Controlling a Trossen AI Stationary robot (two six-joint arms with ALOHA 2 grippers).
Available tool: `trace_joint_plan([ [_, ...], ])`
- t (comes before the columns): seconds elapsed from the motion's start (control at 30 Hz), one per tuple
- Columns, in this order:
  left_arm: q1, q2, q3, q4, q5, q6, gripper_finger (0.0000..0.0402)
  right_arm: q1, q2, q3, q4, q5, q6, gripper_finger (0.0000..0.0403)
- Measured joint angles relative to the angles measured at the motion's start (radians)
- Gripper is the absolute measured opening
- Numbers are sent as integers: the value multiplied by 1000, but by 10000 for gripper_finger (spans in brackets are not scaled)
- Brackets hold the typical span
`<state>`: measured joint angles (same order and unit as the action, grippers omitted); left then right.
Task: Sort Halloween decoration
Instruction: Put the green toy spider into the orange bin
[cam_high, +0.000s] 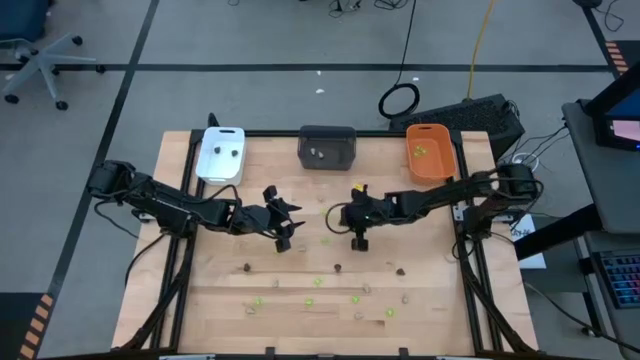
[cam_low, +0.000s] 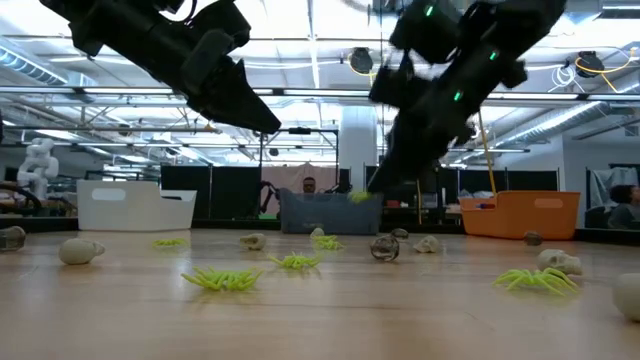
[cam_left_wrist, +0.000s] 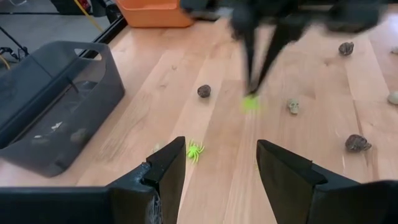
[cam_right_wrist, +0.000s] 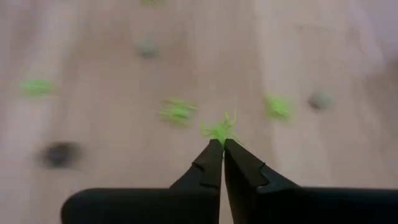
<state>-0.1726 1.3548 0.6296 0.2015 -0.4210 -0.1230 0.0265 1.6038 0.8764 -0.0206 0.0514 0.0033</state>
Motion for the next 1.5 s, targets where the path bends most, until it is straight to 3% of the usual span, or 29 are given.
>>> trace_joint_plan([
  [0.2,0,0,0,-2,0,0,196,95,-31,-43,137,7,69,1],
  [0.4,0,0,0,2,1,-1,196,192,36,-143,512,134,79,1],
  [0.57,0,0,0,2,2,-2,196,213,64,-147,653,215,34,1],
  [0.87,-1,0,0,8,3,-2,196,231,65,-147,697,368,-312,0],
  [1.13,-1,0,0,8,5,-3,196,237,54,-147,702,372,-690,0],
  [1.3,-1,0,0,8,5,-3,196,237,54,-147,704,371,-684,0],
  [1.5,-5,0,0,8,5,-3,196,237,54,-147,711,369,-489,0],
])
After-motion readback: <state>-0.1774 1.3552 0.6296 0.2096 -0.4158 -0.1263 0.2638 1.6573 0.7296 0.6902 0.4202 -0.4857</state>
